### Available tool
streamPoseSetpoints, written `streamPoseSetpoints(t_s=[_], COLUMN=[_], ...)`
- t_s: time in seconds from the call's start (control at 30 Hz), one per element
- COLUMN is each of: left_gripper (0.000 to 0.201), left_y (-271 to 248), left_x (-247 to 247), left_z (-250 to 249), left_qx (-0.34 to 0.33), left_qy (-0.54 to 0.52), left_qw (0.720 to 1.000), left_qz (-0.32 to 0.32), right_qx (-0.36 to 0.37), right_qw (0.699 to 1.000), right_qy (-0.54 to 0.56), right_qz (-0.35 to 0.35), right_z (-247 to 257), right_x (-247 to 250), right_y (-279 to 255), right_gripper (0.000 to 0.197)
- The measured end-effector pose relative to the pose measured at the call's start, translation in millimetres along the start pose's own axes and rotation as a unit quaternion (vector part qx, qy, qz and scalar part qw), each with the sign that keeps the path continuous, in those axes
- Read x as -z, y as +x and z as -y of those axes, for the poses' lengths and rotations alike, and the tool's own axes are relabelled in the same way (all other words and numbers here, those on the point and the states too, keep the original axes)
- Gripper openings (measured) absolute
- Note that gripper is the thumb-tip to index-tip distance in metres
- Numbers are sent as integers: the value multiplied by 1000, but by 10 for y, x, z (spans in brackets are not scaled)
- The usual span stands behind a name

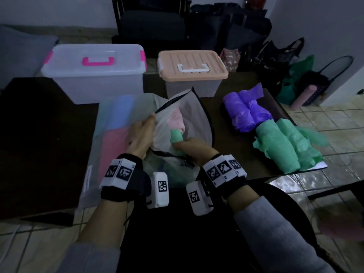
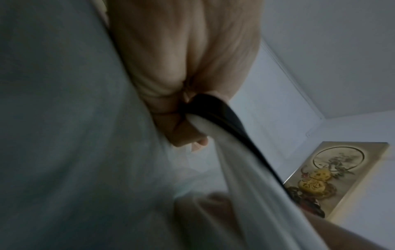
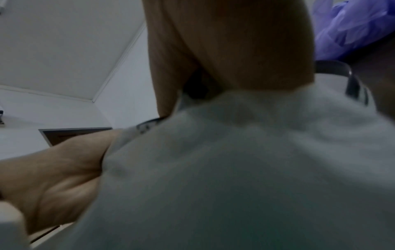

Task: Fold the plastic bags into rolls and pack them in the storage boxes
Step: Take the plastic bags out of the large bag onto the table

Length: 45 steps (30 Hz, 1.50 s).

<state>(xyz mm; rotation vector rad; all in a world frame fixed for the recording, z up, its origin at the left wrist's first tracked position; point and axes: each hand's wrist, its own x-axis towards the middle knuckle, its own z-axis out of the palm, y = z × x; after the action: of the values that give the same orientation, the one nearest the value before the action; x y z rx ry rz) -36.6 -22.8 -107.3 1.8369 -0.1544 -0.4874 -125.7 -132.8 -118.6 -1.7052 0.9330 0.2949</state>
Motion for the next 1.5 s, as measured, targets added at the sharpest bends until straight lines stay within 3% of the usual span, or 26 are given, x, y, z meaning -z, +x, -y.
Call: streamPoseSetpoints(t_s=[0.2, 0.33, 0.43, 0.6, 0.73, 0.87, 0.93, 0.97, 1.07, 1.13, 1.17, 1.27, 1.4, 1.5], left_gripper=[35, 33, 37, 33, 26, 22, 25, 27, 32, 34, 34, 30, 26, 25], left_y=[-54, -85, -80, -71, -64, -59, -54, -51, -52, -50, -41, -24, -4, 9], left_x=[-6, -21, -13, -14, -12, -15, -20, -23, -33, -40, -43, -54, -53, -50], left_z=[-33, -50, -41, -18, 3, 7, 18, 25, 28, 24, 27, 33, 55, 60], left_qx=[-12, -33, -36, -22, -27, -30, -26, -25, -20, -18, -16, -12, -15, -12], left_qy=[21, 28, 28, -5, -25, -32, -37, -40, -50, -52, -53, -59, -58, -61], left_qw=[1000, 999, 999, 1000, 999, 999, 999, 999, 998, 998, 998, 998, 998, 998], left_qz=[-14, -22, -22, -14, -3, -5, -7, -9, -13, -15, -15, -11, -12, -11], right_qx=[41, 45, 65, 142, 215, 275, 302, 304, 253, 174, 127, 31, 5, 1], right_qw=[998, 988, 969, 899, 820, 774, 767, 781, 846, 850, 847, 851, 856, 843], right_qy=[27, 140, 239, 412, 514, 523, 487, 433, 69, -188, -265, -335, -358, -383], right_qz=[-24, -45, -20, -42, -129, -228, -287, -331, -464, -460, -442, -404, -373, -377], right_z=[-57, -95, -118, -171, -155, -183, -261, -305, -514, -681, -756, -883, -917, -949], right_x=[-18, -6, 78, 270, 501, 829, 1013, 1097, 1293, 1318, 1301, 1226, 1207, 1191], right_y=[43, 52, 16, -33, -113, -188, -216, -239, -230, -195, -168, -123, -99, -57], right_gripper=[41, 39, 25, 20, 12, 10, 17, 23, 43, 54, 57, 58, 53, 49])
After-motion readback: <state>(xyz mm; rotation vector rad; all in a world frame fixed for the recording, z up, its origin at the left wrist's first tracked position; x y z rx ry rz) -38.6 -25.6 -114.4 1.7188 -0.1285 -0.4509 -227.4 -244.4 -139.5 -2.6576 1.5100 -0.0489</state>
